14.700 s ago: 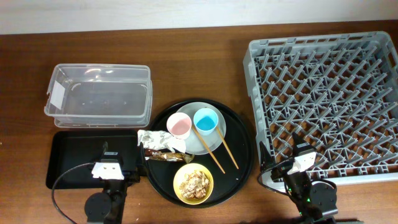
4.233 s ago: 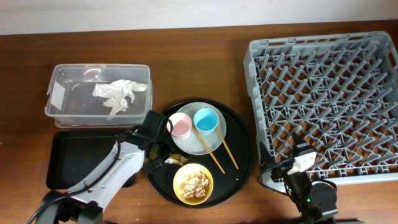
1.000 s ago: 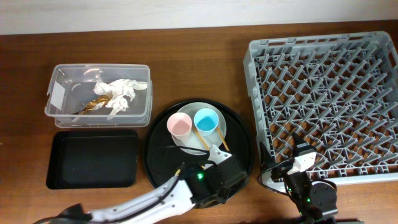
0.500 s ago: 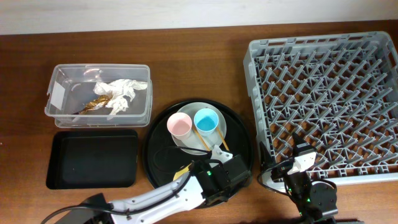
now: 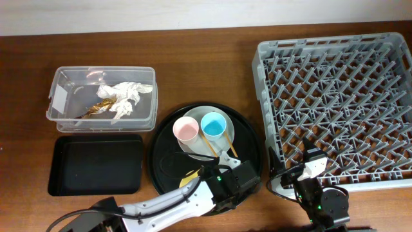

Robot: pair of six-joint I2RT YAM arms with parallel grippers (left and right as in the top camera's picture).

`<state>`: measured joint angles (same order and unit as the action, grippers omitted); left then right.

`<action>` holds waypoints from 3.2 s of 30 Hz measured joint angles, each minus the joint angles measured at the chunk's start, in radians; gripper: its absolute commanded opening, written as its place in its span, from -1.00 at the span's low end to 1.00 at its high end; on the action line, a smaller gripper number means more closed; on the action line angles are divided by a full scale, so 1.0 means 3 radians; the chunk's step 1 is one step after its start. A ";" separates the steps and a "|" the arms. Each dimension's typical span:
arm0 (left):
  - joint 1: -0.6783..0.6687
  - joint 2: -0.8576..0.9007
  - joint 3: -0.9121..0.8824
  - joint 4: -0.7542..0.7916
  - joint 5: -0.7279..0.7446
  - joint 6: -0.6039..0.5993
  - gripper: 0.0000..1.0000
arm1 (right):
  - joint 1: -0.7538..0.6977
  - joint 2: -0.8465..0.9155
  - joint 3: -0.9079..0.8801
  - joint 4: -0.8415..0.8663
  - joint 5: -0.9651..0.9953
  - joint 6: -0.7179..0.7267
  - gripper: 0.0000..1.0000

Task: Sort waste into correct bins and load items into the dishwasher rack
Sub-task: 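Grasp the yellow bowl of peanut shells with the left gripper, then tip the yellow bowl over the black tray to dump the shells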

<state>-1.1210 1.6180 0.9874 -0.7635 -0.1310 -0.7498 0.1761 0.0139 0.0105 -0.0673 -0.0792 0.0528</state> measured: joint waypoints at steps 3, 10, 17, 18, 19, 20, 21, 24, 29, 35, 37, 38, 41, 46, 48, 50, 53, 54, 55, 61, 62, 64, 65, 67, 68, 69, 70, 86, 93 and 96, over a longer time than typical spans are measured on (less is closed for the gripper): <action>0.0000 0.0017 0.0000 0.0001 0.0001 0.0000 -0.69 | 0.0000 0.0000 0.0000 0.0001 0.0000 0.0000 0.98; 0.0083 0.0083 0.0000 0.0003 0.0085 -0.0010 -0.99 | 0.0000 0.0000 0.0000 0.0001 0.0000 0.0000 0.97; 0.0183 0.0084 0.0036 -0.0072 0.0150 -0.0024 -1.00 | 0.0000 0.0000 0.0000 0.0000 0.0000 0.0001 0.97; 0.0186 0.0084 0.0056 -0.0111 0.0151 -0.0024 -0.99 | 0.0000 0.0000 0.0000 0.0001 0.0000 0.0000 0.97; 0.0188 0.0085 0.0080 -0.0149 0.0150 -0.0023 -0.99 | 0.0000 0.0000 0.0000 0.0001 0.0000 0.0000 0.97; 0.0189 0.0086 0.0113 -0.0200 0.0150 -0.0023 -1.00 | 0.0000 0.0000 0.0000 0.0000 0.0000 0.0001 0.97; 0.0192 0.0086 0.0137 -0.0238 0.0148 -0.0024 -1.00 | 0.0000 0.0000 0.0000 0.0000 0.0000 0.0000 0.97; 0.0198 0.0086 0.0270 -0.0439 0.0116 -0.0023 -1.00 | 0.0000 0.0000 0.0000 0.0000 0.0000 -0.0001 0.97; 0.0201 0.0081 0.0618 -0.0997 -0.0126 -0.0023 -1.00 | 0.0000 0.0000 0.0000 0.0001 0.0000 0.0000 0.97; 0.0338 -0.0028 0.0828 -0.1544 -0.0429 0.0245 -1.00 | 0.0000 0.0000 0.0000 0.0000 0.0000 0.0001 0.97; 0.0535 -0.0092 0.0829 -0.1672 -0.0542 0.0282 -1.00 | 0.0000 0.0000 0.0000 0.0000 0.0000 0.0000 0.97; 0.0646 -0.0125 0.0829 -0.1705 -0.0589 0.0294 -1.00 | 0.0000 0.0000 -0.0001 0.0000 0.0000 0.0001 0.97; 0.1099 -0.0249 0.0829 -0.1761 -0.0698 0.0331 -1.00 | 0.0000 0.0000 0.0000 0.0000 0.0000 0.0000 0.97; 0.1802 -0.0483 0.0829 -0.1754 -0.0683 0.0534 -1.00 | 0.0000 0.0000 0.0000 0.0000 0.0000 -0.0001 0.97; 0.2166 -0.0617 0.0829 -0.1704 -0.0562 0.0699 -1.00 | 0.0000 0.0000 -0.0001 0.0001 0.0000 0.0000 0.98; 0.2424 -0.0717 0.0830 -0.1630 -0.0426 0.0862 -1.00 | 0.0000 0.0000 0.0000 0.0001 0.0000 0.0001 0.97; 0.3113 -0.0921 0.0830 -0.1446 0.0043 0.1282 -1.00 | 0.0000 0.0000 0.0000 0.0000 0.0000 0.0001 0.97; 0.3276 -0.0947 0.0830 -0.1417 0.0116 0.1367 -1.00 | 0.0000 0.0000 0.0000 0.0001 0.0000 0.0000 0.97; 0.3446 -0.0969 0.0830 -0.1394 0.0231 0.1450 -1.00 | 0.0000 0.0000 0.0000 0.0001 0.0000 0.0000 0.97; 0.4387 -0.1003 0.0722 -0.1025 0.1239 0.1902 -1.00 | 0.0000 0.0000 0.0000 0.0000 0.0000 0.0001 0.97; 0.4560 -0.1005 0.0646 -0.0905 0.1445 0.1951 -1.00 | 0.0000 0.0000 0.0000 0.0001 0.0000 0.0001 0.97; 0.4788 -0.1007 0.0506 -0.0718 0.1740 0.2003 -1.00 | 0.0000 0.0000 0.0000 0.0001 0.0000 -0.0001 0.97; 0.4945 -0.1006 0.0398 -0.0604 0.1953 0.2031 -1.00 | 0.0000 0.0000 0.0000 0.0001 0.0000 0.0000 0.98; 0.5149 -0.1006 0.0249 -0.0482 0.2219 0.2075 -1.00 | 0.0000 0.0000 0.0000 0.0000 0.0000 0.0000 0.98; 0.5269 -0.1006 0.0170 -0.0407 0.2388 0.2117 -1.00 | 0.0000 0.0000 0.0000 0.0000 0.0000 0.0000 0.97; 0.5392 -0.1006 0.0089 -0.0327 0.2569 0.2154 -1.00 | 0.0000 0.0000 0.0000 0.0000 0.0000 0.0001 0.98; 0.5526 -0.1006 0.0010 -0.0259 0.2721 0.2195 -1.00 | 0.0000 0.0000 0.0000 0.0000 0.0000 -0.0001 0.97; 0.6980 -0.1006 -0.0880 0.0758 0.4556 0.2420 -1.00 | 0.0000 0.0000 0.0000 0.0000 0.0000 -0.0001 0.97; 0.7123 -0.1006 -0.0880 0.0791 0.4817 0.2425 -1.00 | 0.0000 0.0000 0.0000 0.0000 0.0000 0.0001 0.97; 0.7123 -0.1007 -0.0880 0.0806 0.4864 0.2425 -1.00 | 0.0000 0.0000 0.0000 0.0000 0.0000 0.0000 0.97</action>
<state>1.0161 1.3159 0.7235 -0.5217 1.3281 -0.0223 0.1761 0.0139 0.0105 -0.0673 -0.0792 0.0528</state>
